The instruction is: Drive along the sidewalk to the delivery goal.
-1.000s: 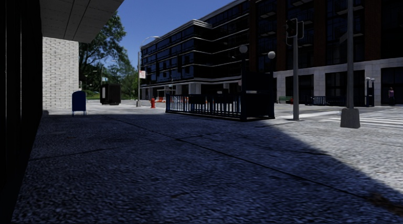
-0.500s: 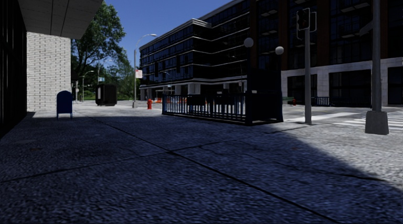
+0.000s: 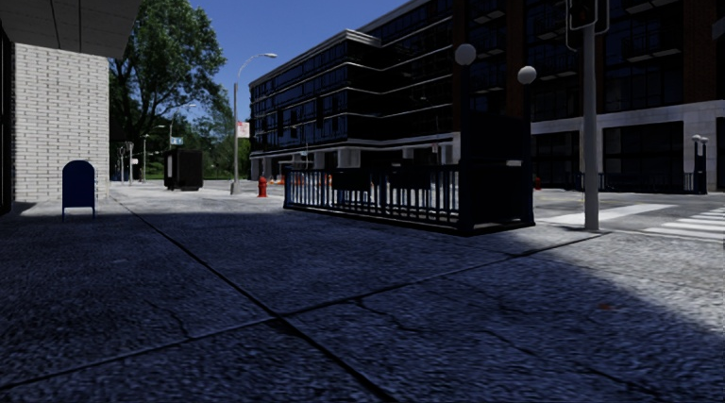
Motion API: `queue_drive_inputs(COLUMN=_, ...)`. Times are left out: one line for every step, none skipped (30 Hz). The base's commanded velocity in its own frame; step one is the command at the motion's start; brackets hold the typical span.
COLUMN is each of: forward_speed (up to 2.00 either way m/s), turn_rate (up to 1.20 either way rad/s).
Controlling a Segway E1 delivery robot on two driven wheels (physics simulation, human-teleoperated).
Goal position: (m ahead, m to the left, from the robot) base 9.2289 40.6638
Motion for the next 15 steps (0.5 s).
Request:
queue_drive_inputs(forward_speed=2.00, turn_rate=0.08)
queue_drive_inputs(forward_speed=2.00, turn_rate=0.12)
queue_drive_inputs(forward_speed=2.00, turn_rate=0.17)
queue_drive_inputs(forward_speed=2.00, turn_rate=0.17)
queue_drive_inputs(forward_speed=2.00, turn_rate=0.19)
queue_drive_inputs(forward_speed=2.00, turn_rate=0.20)
queue_drive_inputs(forward_speed=2.00, turn_rate=0.20)
queue_drive_inputs(forward_speed=2.00, turn_rate=0.20)
queue_drive_inputs(forward_speed=2.00, turn_rate=0.20)
queue_drive_inputs(forward_speed=2.00, turn_rate=0.20)
queue_drive_inputs(forward_speed=2.00, turn_rate=0.20)
queue_drive_inputs(forward_speed=2.00, turn_rate=0.20)
queue_drive_inputs(forward_speed=2.00, turn_rate=0.20)
queue_drive_inputs(forward_speed=2.00, turn_rate=0.20)
queue_drive_inputs(forward_speed=2.00, turn_rate=0.20)
